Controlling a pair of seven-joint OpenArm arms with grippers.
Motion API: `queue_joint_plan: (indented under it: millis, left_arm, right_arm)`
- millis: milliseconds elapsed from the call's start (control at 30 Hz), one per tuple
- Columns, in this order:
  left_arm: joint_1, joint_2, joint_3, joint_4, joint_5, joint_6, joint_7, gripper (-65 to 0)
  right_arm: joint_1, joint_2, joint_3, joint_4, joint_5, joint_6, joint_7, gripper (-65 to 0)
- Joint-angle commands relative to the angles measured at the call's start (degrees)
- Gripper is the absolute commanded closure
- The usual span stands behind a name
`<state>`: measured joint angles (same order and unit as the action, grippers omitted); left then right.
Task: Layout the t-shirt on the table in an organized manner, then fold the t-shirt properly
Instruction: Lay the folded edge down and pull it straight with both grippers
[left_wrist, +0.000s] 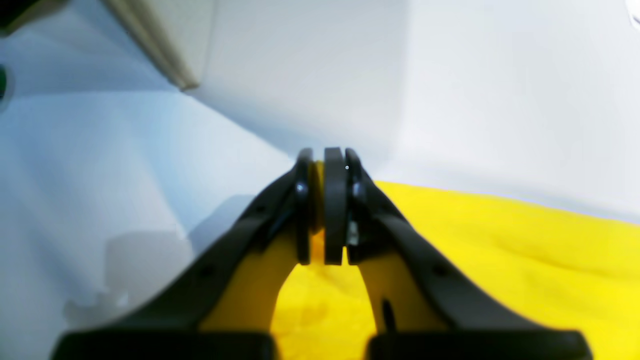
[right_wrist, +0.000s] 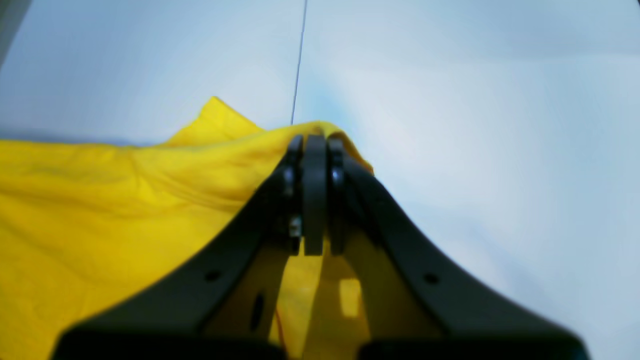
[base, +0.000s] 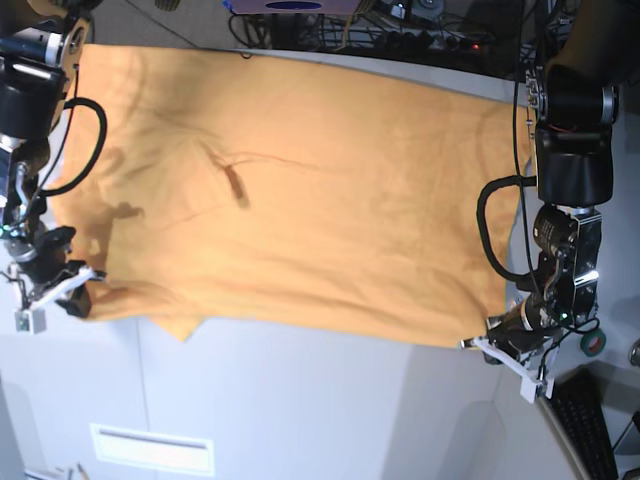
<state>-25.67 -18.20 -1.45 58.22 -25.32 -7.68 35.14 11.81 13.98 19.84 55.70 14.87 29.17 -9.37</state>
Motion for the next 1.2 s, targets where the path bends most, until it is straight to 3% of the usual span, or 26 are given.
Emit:
queue_joint_plan:
  millis: [0, 133, 433, 533, 667, 833, 1167]
  left_arm:
    - [-1.71, -0.66, -0.26, 0.90, -0.22, -0.10, -1.42, 0.0]
    - [-1.71, -0.66, -0.26, 0.90, -0.22, -0.10, -1.42, 0.0]
    - [5.76, -1.01, -0.26, 5.83, -0.22, -0.10, -1.42, 0.0]
    - [10.07, -2.95, -0.26, 8.47, -0.31, -0.10, -1.42, 0.0]
    - [15.17, -3.91, -2.81, 12.60, -0.39, -0.10, -1.33, 0.0]
    - [18.59, -3.30, -9.05, 19.72, -0.39, -0.19, 5.35, 0.0]
    - [27.65, -3.21, -9.93, 27.45, -0.39, -0.19, 6.67, 0.0]
  right_arm:
    - [1.59, 1.01, -0.80, -0.36, 0.73, 0.33, 2.90, 0.0]
    - [2.74, 1.36, -2.21, -3.00, 0.73, 0.24, 8.18, 0.0]
    - [-1.84, 1.28, -1.77, -2.47, 0.73, 0.06, 8.27, 0.0]
    - [-4.74, 1.71, -0.27, -0.89, 0.73, 0.06, 8.18, 0.0]
    - [-8.25, 1.80, 2.80, 5.44, 0.91, 0.15, 1.41, 0.0]
    - [-11.59, 1.54, 4.74, 12.91, 0.99, 0.24, -7.03, 0.0]
    - [-22.23, -2.50, 4.74, 26.19, 1.08, 0.15, -13.71, 0.0]
